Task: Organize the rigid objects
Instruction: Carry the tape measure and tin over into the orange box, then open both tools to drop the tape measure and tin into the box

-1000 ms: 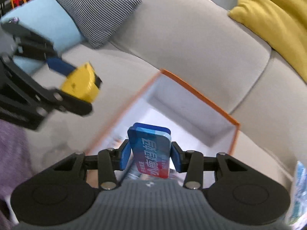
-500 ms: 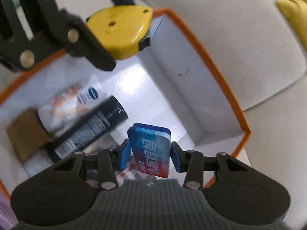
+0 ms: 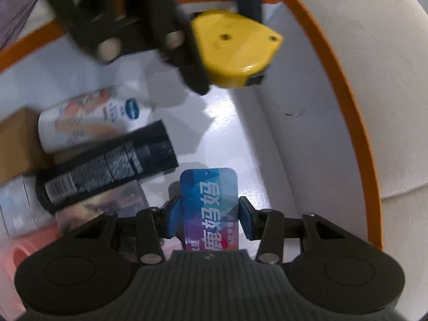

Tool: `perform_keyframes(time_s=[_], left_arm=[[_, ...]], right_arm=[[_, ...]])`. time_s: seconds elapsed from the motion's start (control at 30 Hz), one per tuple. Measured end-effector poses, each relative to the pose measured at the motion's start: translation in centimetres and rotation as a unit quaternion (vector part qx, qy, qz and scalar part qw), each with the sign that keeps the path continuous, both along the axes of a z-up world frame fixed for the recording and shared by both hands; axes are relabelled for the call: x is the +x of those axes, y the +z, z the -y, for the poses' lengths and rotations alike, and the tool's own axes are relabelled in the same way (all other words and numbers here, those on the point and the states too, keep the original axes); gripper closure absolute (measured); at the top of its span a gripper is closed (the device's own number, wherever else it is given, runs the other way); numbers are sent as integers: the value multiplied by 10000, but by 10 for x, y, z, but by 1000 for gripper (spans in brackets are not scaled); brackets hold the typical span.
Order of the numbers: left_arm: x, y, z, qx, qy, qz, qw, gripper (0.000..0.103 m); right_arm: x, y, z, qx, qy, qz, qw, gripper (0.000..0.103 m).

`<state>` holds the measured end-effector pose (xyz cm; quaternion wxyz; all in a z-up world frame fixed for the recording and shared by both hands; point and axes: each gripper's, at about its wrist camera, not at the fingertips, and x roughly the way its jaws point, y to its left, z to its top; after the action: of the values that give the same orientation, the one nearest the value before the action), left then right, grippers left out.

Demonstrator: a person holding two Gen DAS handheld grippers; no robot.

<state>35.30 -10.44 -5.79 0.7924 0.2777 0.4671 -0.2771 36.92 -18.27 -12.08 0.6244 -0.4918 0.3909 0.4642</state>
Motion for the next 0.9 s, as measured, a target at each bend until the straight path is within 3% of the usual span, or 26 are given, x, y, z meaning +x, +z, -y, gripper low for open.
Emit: perform_keyframes(time_s=[0.1, 0.2, 0.37, 0.43, 0.53, 0.7, 0.8, 0.9], left_arm=[[3, -2, 4, 14, -28, -85, 10000, 44], [5, -6, 10, 72, -112, -193, 9997, 44], [12, -13, 20, 347, -305, -482, 9978, 44], [16, -18, 23, 542, -254, -598, 9964, 44], [14, -27, 31, 867, -587, -724, 9919, 44], [7, -42, 38, 1671, -1362, -823, 9730, 44], [7, -52, 38, 1958, -1450, -885, 9658, 44], [9, -59, 37, 1997, -1344, -889, 9665, 44]], right_arm=[[-4, 1, 2, 77, 105, -123, 9998, 51], [1, 7, 5, 284, -126, -400, 9987, 46], [19, 17, 16, 336, -787, -581, 9946, 53], [18, 19, 19, 370, -1013, -432, 9932, 53], [9, 18, 24, 397, -1146, -104, 9926, 53], [-5, 21, 30, 558, -1287, 88, 9901, 53], [-11, 23, 31, 629, -1320, 120, 9892, 53], [-14, 23, 30, 636, -1338, 149, 9889, 53]])
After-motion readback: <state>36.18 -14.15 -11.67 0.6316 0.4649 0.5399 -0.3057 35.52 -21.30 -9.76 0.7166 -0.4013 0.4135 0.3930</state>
